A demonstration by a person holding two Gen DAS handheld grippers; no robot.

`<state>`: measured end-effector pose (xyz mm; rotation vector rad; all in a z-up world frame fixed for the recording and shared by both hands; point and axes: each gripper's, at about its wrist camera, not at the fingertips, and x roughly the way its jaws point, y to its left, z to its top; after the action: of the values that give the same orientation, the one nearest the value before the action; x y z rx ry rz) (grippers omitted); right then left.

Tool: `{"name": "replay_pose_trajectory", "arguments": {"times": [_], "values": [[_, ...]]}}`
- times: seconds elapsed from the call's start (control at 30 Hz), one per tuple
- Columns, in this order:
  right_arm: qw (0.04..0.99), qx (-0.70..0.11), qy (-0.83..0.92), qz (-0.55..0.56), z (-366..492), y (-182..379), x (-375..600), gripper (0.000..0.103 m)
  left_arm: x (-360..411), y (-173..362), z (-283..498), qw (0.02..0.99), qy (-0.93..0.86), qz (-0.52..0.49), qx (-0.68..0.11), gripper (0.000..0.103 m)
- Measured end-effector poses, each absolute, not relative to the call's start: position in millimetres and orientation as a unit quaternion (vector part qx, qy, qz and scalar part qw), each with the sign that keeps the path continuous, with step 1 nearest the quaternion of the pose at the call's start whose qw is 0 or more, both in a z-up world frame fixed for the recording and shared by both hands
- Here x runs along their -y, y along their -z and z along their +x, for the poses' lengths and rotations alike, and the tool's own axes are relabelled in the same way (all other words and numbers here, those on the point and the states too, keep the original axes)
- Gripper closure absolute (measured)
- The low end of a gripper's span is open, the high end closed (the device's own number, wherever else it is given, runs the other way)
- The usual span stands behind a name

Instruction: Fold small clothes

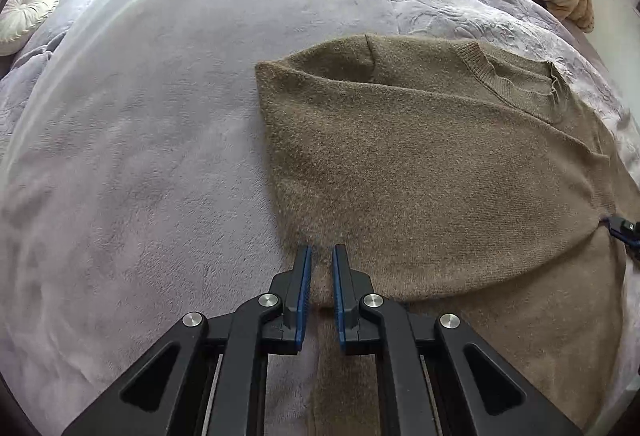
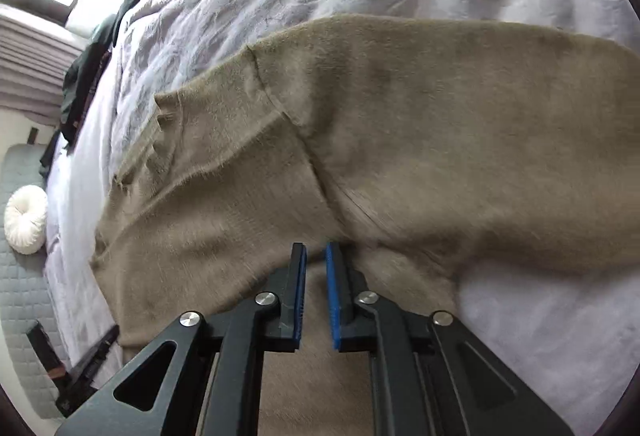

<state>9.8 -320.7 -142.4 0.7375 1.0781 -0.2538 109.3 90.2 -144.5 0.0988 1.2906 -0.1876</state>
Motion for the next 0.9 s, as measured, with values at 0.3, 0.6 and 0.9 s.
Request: {"name": "replay_pose_trajectory", "arguments": {"times": [0.3,0.6,0.9], "values": [[0.768,-0.518,0.109,0.36,-40.5,132.3,316.7,0.051,-71.7,115.9,87.5,0.791,0.088,0.051,-0.603,0.091],[0.765,-0.528,0.086,0.36,-79.9,116.8,293.7,0.044,-48.0,95.8,47.1,0.78,0.104,0.055,-0.615,0.091],[0.759,-0.537,0.068,0.363,-109.8,108.9,275.1,0.044,-31.6,88.1,12.4,0.766,0.11,0.073,-0.629,0.09]]}}
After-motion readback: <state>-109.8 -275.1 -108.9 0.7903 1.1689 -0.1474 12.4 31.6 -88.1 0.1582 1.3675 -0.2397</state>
